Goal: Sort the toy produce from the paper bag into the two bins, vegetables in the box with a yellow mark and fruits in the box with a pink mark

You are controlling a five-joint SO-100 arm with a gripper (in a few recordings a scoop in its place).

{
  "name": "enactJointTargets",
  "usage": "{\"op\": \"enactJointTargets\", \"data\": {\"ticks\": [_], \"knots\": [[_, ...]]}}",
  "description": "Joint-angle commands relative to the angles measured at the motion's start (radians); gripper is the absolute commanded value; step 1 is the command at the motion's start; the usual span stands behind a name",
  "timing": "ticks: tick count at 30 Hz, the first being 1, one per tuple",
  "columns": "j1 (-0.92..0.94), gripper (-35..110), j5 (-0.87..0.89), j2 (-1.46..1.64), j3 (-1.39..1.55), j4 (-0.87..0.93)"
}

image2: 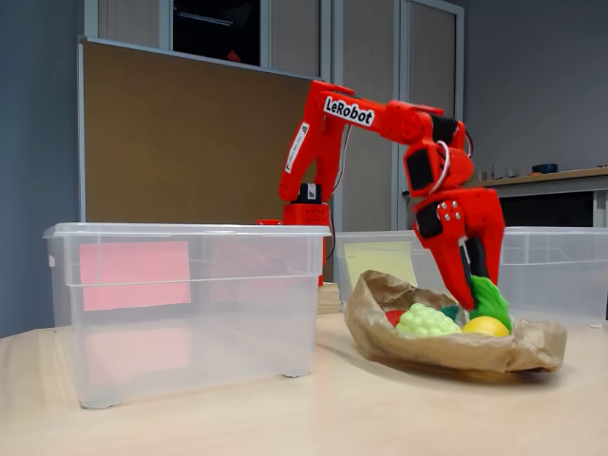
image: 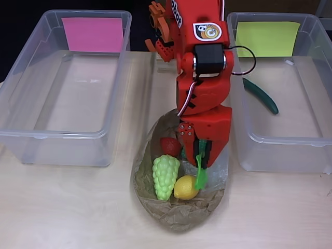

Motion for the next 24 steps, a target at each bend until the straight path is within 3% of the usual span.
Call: {"op": "enactJointTargets", "data": {"ticks": [1,6,10,19,24], "knots": [[0.012,0,-0.141,0.138,-0.006,0.077],[0.005,0,-0.293,0.247,-0.097,0.241],[-0.066,0,-0.276,0.362,-0.130,0.416],[-0.357,0,-0.029,0.528,-0.114,0.588],[-0.557,0,0.252,0.666,-0.014,0.623]]}}
